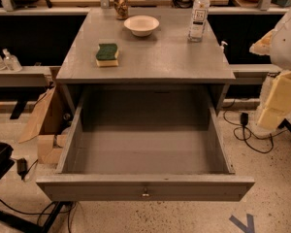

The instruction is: Place sponge into top drawer

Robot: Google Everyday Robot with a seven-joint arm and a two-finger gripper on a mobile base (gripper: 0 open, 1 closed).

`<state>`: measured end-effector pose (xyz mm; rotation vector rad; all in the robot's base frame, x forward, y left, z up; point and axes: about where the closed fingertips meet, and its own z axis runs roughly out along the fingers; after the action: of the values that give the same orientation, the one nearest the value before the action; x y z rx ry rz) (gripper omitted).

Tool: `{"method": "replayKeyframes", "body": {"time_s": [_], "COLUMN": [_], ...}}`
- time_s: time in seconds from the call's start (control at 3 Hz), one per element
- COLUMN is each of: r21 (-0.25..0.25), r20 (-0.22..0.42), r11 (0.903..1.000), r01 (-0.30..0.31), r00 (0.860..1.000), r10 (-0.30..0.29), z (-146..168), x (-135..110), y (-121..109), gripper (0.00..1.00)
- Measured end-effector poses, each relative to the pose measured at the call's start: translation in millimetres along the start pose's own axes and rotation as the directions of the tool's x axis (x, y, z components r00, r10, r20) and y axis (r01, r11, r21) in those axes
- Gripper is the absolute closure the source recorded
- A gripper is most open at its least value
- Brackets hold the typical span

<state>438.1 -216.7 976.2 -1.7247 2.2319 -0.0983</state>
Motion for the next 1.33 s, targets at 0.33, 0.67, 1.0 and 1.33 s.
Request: {"method": "replayKeyframes", "body": {"time_s": [0.33,0.67,1.0,1.33], "r21": [0.000,0.026,0.083,0.103], "r20": [0.000,0.035,0.110,0.186], "r11": [1.0000,0.9996,0.9926,0.9576], "r01": [0.000,-0.014,-0.089,-0.269], "r00": [1.000,0.999,0.991,0.951], "r10": [0.000,0.013,0.080,0.247], "z": [0.0,12.9,41.1,73.8], "x": [0.0,-2.1,-4.9,-19.9], "y": [0.0,-17.3,-63.5,-135.1], "gripper": [0.00,0.00,0.00,0.00]}}
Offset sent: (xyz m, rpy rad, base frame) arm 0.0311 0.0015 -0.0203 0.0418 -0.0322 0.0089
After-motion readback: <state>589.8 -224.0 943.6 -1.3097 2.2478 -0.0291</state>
